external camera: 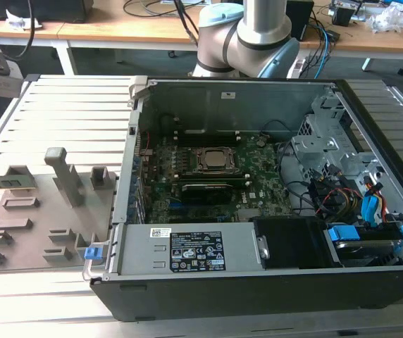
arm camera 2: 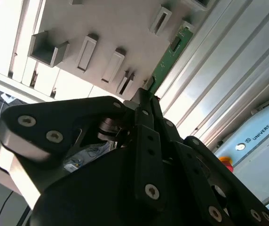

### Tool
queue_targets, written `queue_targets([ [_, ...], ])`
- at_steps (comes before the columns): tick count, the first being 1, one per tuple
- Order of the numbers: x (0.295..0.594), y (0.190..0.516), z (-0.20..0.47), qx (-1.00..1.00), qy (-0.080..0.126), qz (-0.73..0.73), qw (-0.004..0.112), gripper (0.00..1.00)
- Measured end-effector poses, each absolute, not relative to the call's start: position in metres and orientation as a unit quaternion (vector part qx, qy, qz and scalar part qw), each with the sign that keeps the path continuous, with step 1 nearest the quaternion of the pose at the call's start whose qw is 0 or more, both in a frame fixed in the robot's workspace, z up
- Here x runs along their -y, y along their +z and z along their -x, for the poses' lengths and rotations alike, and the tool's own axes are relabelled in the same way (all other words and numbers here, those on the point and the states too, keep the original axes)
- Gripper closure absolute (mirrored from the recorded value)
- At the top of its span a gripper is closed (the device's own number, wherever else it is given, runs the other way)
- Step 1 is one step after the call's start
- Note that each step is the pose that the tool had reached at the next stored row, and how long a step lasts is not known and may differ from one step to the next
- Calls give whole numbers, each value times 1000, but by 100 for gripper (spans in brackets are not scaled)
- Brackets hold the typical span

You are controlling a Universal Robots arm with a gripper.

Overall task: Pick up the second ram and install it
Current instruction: 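Pick up the second ram and move it above second insertion slot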

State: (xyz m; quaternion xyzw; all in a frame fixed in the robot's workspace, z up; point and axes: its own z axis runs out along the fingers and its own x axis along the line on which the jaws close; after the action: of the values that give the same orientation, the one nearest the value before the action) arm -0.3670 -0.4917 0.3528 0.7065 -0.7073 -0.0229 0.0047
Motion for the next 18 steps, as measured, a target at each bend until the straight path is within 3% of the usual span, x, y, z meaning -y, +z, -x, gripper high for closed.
queue_targets([
  [18,492,402,367,707,-23,-707,5,86],
])
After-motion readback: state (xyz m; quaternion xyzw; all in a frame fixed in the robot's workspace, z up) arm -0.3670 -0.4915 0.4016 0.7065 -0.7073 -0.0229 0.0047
